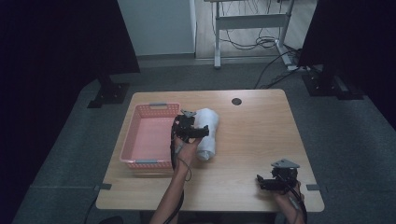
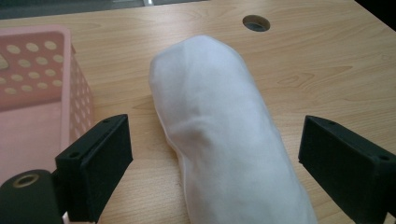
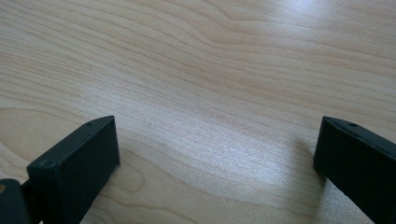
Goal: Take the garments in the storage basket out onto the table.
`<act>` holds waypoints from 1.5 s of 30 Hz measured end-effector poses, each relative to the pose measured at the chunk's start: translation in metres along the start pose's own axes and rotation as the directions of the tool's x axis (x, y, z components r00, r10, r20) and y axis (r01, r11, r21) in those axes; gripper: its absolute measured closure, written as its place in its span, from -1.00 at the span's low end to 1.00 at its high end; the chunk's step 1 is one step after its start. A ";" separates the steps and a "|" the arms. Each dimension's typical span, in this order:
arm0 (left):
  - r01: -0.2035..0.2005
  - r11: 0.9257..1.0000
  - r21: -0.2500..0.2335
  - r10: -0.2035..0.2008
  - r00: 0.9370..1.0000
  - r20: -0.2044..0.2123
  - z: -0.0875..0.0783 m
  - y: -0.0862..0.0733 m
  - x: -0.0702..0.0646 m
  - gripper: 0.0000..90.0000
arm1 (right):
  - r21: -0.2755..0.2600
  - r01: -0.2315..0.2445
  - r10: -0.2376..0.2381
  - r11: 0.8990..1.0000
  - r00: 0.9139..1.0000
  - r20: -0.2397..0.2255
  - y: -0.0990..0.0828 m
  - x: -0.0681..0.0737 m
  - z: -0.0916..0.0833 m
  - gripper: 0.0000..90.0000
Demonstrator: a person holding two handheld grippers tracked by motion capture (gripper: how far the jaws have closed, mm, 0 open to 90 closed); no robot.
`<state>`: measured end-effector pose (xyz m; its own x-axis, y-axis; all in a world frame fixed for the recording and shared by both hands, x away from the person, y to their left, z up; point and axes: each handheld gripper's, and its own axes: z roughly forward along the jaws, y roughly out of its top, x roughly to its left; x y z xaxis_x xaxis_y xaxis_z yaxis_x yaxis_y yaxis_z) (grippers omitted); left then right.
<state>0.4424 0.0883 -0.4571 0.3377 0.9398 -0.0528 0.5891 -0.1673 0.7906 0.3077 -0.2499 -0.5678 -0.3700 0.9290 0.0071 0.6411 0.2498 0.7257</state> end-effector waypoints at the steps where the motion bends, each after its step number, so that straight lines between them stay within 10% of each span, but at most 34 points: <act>1: 0.000 1.000 -0.001 0.000 1.000 0.000 -0.001 0.000 0.001 -0.79 | 0.000 0.000 0.000 1.000 1.000 0.000 0.000 0.000 0.000 -1.00; 45: -0.015 1.000 -0.021 0.015 0.999 -0.033 -0.031 -0.011 0.038 -0.78 | 0.001 -0.001 0.001 1.000 1.000 0.000 0.000 0.000 0.000 -1.00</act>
<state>0.4258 0.1350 -0.4493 0.3215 0.9467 -0.0209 0.5681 -0.1752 0.8041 0.3076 -0.2498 -0.5678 -0.3689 0.9294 0.0079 0.6422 0.2487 0.7251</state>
